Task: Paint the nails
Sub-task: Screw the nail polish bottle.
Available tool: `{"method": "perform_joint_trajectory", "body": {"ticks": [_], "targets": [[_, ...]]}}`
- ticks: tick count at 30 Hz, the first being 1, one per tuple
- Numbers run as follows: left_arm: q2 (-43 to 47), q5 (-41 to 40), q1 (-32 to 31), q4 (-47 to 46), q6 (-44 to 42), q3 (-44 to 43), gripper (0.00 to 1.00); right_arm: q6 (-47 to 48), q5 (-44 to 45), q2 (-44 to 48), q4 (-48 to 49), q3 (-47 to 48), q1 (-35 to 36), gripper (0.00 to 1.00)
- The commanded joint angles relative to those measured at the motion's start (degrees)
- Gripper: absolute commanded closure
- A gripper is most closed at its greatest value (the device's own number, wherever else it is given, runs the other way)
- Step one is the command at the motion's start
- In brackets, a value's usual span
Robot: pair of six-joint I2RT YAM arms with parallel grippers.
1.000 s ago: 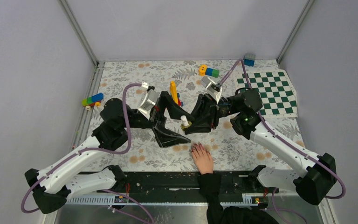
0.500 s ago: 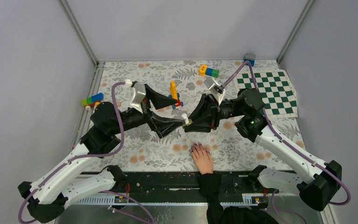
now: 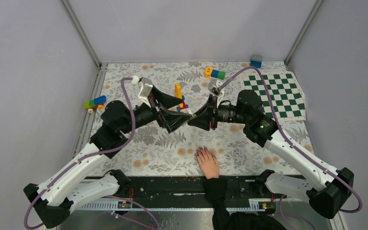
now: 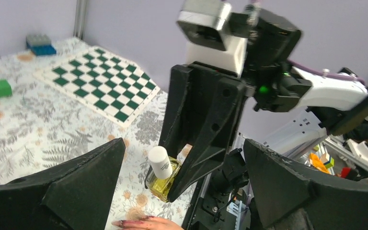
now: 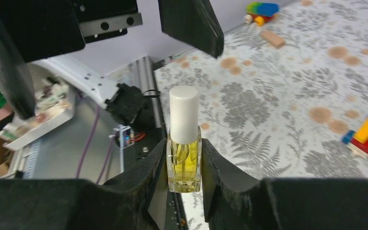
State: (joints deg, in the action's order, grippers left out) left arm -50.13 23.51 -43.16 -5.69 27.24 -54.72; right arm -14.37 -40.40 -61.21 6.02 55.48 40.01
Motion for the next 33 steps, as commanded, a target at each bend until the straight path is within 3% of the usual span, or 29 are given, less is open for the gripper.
{"method": "perform_joint_trajectory", "body": {"ticks": [1,6,15,24,33], "targets": [[-4.16,-2.84,1.16,-0.05,6.32,-2.43,0.02,4.91,10.33,2.13,-3.37,1.36,0.15,1.0],[-8.14,-2.56,1.17,1.74,7.35,-3.92,0.05,6.53,13.66,2.2,-5.57,1.37,0.49,1.0],[-10.49,-4.9,1.17,3.19,7.91,-4.78,0.36,7.65,15.09,1.16,-5.67,1.86,1.29,1.0],[-12.91,-3.05,1.13,3.95,7.9,-6.2,0.54,9.95,18.01,-0.26,-9.91,3.56,3.08,1.0],[-13.25,-2.42,0.95,4.73,7.94,-5.19,0.57,9.71,18.51,-1.08,-9.99,4.08,3.2,1.0]]}}
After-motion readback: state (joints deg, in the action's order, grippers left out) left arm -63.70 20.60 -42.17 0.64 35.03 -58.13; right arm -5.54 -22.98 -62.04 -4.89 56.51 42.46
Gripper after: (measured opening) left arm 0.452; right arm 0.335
